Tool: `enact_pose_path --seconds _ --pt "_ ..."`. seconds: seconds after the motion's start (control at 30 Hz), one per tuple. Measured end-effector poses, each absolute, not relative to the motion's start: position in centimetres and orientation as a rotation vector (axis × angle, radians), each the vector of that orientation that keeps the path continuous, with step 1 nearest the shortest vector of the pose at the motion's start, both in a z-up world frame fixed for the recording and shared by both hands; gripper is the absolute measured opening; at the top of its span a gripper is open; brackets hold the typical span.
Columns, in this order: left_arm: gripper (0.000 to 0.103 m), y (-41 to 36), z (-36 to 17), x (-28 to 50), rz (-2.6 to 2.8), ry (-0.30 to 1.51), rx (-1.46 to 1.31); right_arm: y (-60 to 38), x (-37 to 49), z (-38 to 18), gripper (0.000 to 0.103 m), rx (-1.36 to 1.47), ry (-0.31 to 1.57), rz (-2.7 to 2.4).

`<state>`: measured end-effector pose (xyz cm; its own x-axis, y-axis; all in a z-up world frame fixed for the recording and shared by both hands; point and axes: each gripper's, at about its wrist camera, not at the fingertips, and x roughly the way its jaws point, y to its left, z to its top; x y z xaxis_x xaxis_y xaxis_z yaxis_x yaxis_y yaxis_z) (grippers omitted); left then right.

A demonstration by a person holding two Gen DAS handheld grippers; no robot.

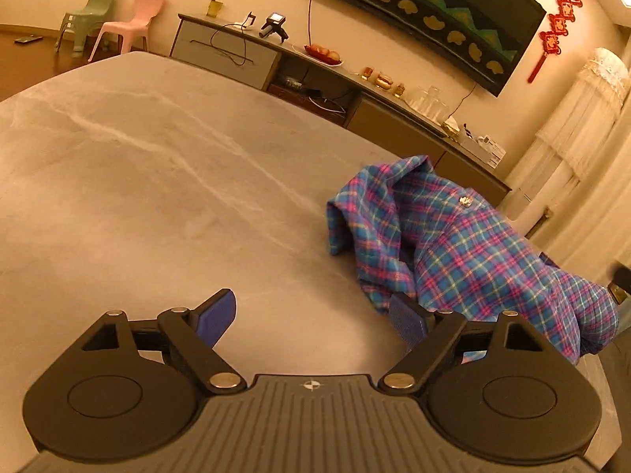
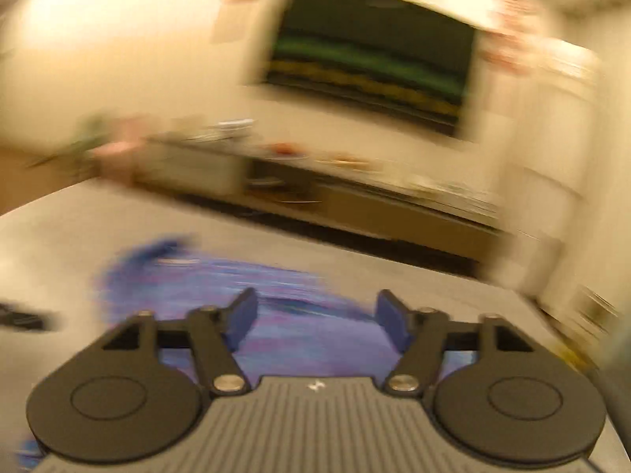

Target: Fold clothes

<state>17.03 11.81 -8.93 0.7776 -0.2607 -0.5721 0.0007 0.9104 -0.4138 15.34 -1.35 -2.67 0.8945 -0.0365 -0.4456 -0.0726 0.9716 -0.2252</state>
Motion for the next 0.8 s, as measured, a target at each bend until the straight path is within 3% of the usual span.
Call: enact_pose_path --seconds 0.03,0.07,0.13,0.17,0.33,0.4,0.43,0.47,0.53,0.6,0.67,0.77,0.8 --pt "0.086 11.7 -8.8 17.5 -0.142 0.665 -0.414 1.1 17.4 -3.4 0.093 -0.284 0.511 0.11" --pt "0.086 11.4 -8.7 18.1 -0.14 0.667 -0.42 2.2 20.1 -4.6 0.088 -0.346 0.581 0.157" --pt "0.086 10.8 -8.8 19.6 -0.139 0.683 -0.429 2.1 23.7 -6.7 0.013 -0.447 0.702 0.152" --pt "0.086 10.5 -8.8 20.7 -0.141 0.694 -0.428 2.0 25.2 -6.9 0.001 -0.475 0.749 0.136" --pt "0.086 6.8 -9.6 27.1 -0.161 0.753 -0.349 -4.7 17.5 3.7 0.001 -0.211 0.487 0.13" --pt "0.076 4.3 -10.2 29.4 -0.197 0.783 -0.325 -8.4 15.5 3.5 0.001 -0.194 0.489 0.075" --pt "0.028 3.1 -10.3 30.4 -0.234 0.804 -0.326 -10.3 14.5 3.3 0.001 -0.185 0.49 0.048" --pt "0.0 2.1 -10.3 31.4 -0.285 0.829 -0.334 -11.4 13.9 2.7 0.001 -0.179 0.498 0.023" --pt "0.0 2.4 -7.6 31.9 -0.317 0.768 -0.383 -13.5 13.3 2.2 0.001 -0.142 0.456 0.006" --pt "0.0 4.9 -2.0 30.7 -0.366 0.601 -0.463 -14.8 12.5 4.7 0.001 -0.059 0.344 0.044" --pt "0.0 7.7 4.0 29.0 -0.382 0.458 -0.515 -15.0 12.9 3.2 0.001 -0.066 0.365 0.018" --pt "0.0 9.4 10.2 28.5 -0.321 0.371 -0.491 -15.2 13.4 1.0 0.001 -0.077 0.396 -0.022" --pt "0.001 8.7 10.4 29.5 -0.282 0.417 -0.439 -15.3 13.6 0.3 0.005 -0.08 0.406 -0.035"
